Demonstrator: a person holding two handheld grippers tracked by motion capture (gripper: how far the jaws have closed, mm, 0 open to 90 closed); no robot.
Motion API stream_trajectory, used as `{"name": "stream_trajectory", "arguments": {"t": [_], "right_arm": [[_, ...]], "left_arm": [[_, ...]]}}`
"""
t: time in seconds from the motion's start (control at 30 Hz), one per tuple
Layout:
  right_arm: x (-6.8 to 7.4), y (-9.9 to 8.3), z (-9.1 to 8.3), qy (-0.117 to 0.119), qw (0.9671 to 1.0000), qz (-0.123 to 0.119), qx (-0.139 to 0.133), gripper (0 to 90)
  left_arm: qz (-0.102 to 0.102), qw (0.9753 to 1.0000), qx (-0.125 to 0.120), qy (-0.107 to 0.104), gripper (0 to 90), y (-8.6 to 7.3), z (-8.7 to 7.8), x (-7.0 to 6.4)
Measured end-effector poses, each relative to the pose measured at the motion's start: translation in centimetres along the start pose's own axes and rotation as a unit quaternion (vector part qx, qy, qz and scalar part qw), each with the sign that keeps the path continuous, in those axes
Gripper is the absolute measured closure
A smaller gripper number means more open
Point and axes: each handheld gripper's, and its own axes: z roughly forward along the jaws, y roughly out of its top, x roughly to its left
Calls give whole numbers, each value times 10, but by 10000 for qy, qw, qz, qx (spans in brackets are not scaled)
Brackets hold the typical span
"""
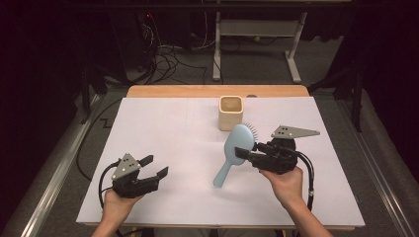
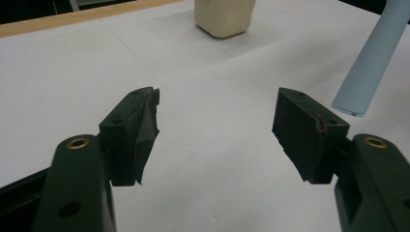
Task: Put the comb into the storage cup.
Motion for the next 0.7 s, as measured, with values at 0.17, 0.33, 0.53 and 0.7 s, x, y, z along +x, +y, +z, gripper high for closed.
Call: {"name": "stream_trajectory", "arguments": {"t": [0.17,0.33,0.53,0.7], "right_arm": [[-1,1,-1,-32,10000,-14,3,593],[-3,2,-5,-105,9999,-14,14,594],[-6,4,-9,-165,9999,-2,28,593],[-9,5,-11,-225,9997,9,56,593]], "left_arm": [[-38,10000,-36,75,335,-8,-6,6],[-153,9997,-44,177,334,-17,-11,14],[-274,9992,-63,280,334,-25,-18,21],[-307,9990,-32,330,328,-30,-20,23]]}}
